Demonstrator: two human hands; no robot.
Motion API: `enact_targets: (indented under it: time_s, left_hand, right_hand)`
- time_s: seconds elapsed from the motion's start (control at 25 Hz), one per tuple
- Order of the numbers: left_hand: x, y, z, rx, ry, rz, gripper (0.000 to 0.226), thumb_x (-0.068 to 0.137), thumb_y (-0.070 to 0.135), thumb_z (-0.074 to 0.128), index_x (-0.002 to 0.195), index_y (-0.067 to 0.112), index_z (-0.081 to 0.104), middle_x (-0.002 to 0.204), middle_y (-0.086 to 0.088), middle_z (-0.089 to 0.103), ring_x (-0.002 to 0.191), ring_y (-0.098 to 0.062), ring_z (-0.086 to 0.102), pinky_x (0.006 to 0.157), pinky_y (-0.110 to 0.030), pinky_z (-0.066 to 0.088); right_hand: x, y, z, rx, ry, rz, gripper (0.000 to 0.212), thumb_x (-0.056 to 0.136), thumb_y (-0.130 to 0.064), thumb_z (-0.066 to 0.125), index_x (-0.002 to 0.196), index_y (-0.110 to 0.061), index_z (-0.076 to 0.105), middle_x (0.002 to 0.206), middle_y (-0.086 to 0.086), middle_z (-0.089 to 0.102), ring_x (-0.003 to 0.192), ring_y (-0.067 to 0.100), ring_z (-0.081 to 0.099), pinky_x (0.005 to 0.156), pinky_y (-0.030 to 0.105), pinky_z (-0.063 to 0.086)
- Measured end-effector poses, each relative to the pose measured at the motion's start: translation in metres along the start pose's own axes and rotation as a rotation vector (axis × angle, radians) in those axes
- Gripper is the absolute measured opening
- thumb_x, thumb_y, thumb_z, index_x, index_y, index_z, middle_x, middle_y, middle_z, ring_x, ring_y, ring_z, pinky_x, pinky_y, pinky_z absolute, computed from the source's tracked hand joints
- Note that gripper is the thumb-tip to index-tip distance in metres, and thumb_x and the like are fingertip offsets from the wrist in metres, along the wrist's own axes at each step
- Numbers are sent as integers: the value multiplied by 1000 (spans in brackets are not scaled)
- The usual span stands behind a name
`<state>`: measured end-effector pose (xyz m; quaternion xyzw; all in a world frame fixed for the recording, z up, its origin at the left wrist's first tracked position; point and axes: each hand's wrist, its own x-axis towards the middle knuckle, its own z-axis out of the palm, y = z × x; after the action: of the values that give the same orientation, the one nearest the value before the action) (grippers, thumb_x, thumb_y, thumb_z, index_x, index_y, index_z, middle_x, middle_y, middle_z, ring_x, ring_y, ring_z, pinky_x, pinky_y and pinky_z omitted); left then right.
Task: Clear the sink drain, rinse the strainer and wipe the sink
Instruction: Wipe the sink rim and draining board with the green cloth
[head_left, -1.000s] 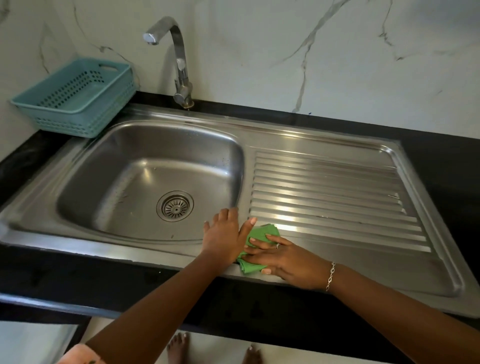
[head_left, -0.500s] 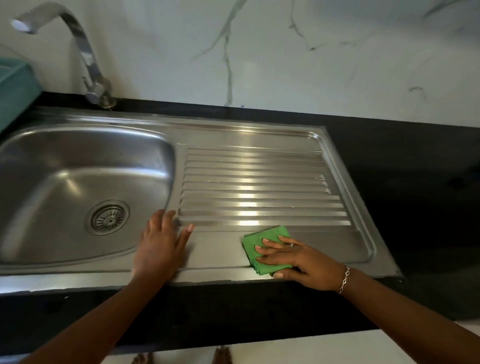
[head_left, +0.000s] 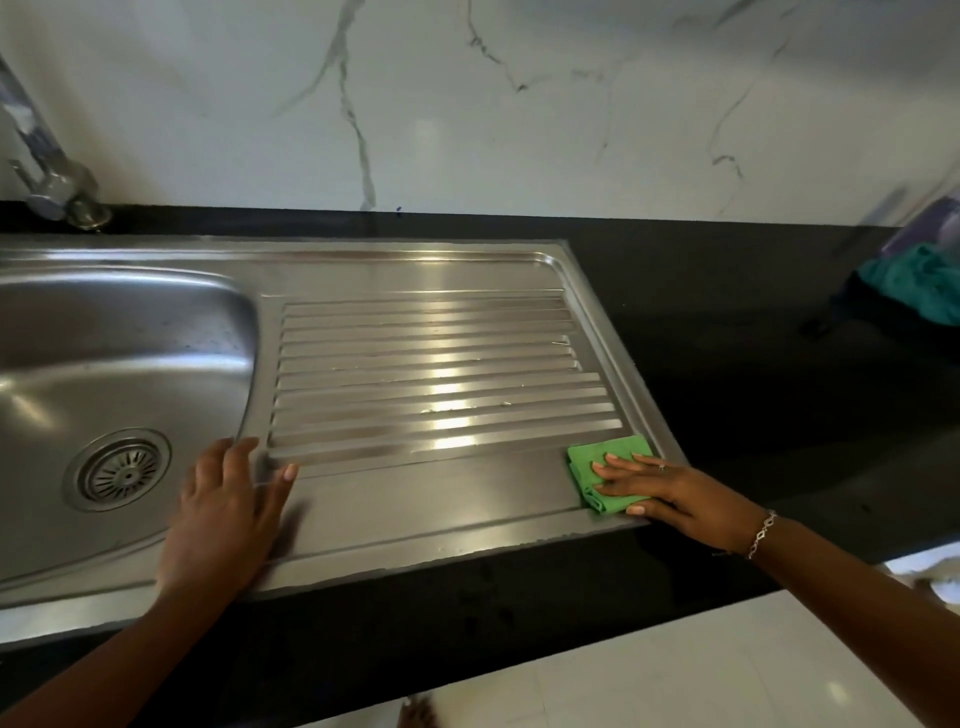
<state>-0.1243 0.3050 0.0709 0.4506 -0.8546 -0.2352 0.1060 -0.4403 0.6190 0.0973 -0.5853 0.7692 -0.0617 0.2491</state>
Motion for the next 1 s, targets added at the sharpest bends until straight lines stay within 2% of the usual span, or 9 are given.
enact_targets:
  time_s: [0.16, 0.32, 0.44, 0.52, 0.56, 0.68, 0.76, 0.92, 1.0]
  left_hand:
    - [-1, 0, -1, 5, -10, 10, 48, 87, 33, 52, 125, 6, 43, 130, -25, 44, 121, -44, 41, 100, -58, 38]
    - [-1, 1, 1, 10, 12, 30, 45, 85, 27, 58, 121, 3, 46, 126, -27, 47, 117, -47, 43, 97, -59, 39]
    - [-1, 1, 2, 17, 30, 50, 45, 83, 23, 60, 120, 2, 47, 124, -29, 49, 115, -48, 45, 95, -60, 39]
    - [0, 1, 2, 8, 36, 54, 45, 82, 21, 61, 120, 1, 48, 122, -30, 49, 114, -50, 45, 94, -60, 40]
    - [0, 0, 3, 4, 40, 53, 45, 82, 21, 62, 119, 0, 48, 122, -31, 50, 114, -50, 46, 94, -60, 40]
    - [1, -2, 5, 9, 59, 52, 44, 84, 25, 61, 118, -1, 50, 121, -31, 51, 114, -50, 47, 93, -60, 41]
    - [0, -2, 6, 0, 60, 39, 44, 83, 24, 63, 117, -1, 52, 122, -30, 51, 114, -50, 47, 93, -60, 41]
    - [1, 0, 5, -18, 29, 20, 46, 79, 17, 67, 119, 0, 52, 125, -29, 50, 118, -49, 45, 97, -58, 39]
    - [2, 0, 5, -21, 31, 30, 46, 79, 18, 68, 118, -1, 53, 126, -30, 50, 118, -49, 44, 99, -59, 38]
  right_hand:
    - [-2, 0, -2, 16, 40, 74, 43, 95, -19, 46, 132, -35, 32, 145, -14, 34, 138, 6, 26, 117, 29, 22]
    - [9, -16, -27, 493, 173, 272, 29, 94, -16, 49, 120, -28, 53, 122, 6, 61, 113, 17, 56, 94, 24, 44]
    - [20, -26, -59, 757, 477, 422, 23, 94, -15, 47, 110, -9, 63, 105, 15, 62, 100, 31, 60, 78, 30, 46]
    - [24, -36, -70, 670, 688, 522, 28, 95, -19, 47, 116, -7, 59, 108, 16, 63, 98, 30, 62, 75, 32, 49]
    - [26, -44, -68, 469, 737, 574, 29, 96, -21, 46, 120, -9, 57, 107, 15, 65, 96, 29, 63, 75, 33, 50]
    - [44, -73, -14, -43, 558, 678, 35, 98, -24, 39, 129, -10, 46, 119, 17, 61, 103, 29, 62, 83, 36, 51]
    - [56, -86, 31, -109, 344, 763, 46, 99, -31, 31, 140, -9, 28, 147, 20, 33, 132, 31, 38, 105, 40, 37]
    - [49, -54, 30, -225, 372, 621, 51, 97, -39, 31, 143, -17, 25, 153, 9, 23, 136, 25, 31, 111, 36, 29]
    - [43, -37, 28, -176, 251, 523, 61, 98, -42, 28, 147, -22, 0, 159, 7, -3, 146, 23, 4, 118, 38, 10]
